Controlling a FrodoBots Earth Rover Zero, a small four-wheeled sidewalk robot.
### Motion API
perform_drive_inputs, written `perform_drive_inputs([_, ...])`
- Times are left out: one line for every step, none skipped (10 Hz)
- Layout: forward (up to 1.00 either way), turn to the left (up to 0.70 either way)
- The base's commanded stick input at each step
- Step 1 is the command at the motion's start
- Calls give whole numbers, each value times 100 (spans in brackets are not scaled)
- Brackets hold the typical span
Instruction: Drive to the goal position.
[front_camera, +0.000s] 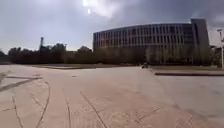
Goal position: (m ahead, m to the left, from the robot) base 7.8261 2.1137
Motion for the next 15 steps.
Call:
perform_drive_inputs([70,-1])
perform_drive_inputs([70,-1])
perform_drive_inputs([70,-1])
perform_drive_inputs([70,-1])
perform_drive_inputs([70,-1])
perform_drive_inputs([70,-1])
perform_drive_inputs([70,-1])
perform_drive_inputs([70,-1])
perform_drive_inputs([70,-1])
perform_drive_inputs([70,-1])
perform_drive_inputs([70,-1])
perform_drive_inputs([70,-1])
perform_drive_inputs([70,-1])
perform_drive_inputs([70,-1])
perform_drive_inputs([70,-1])
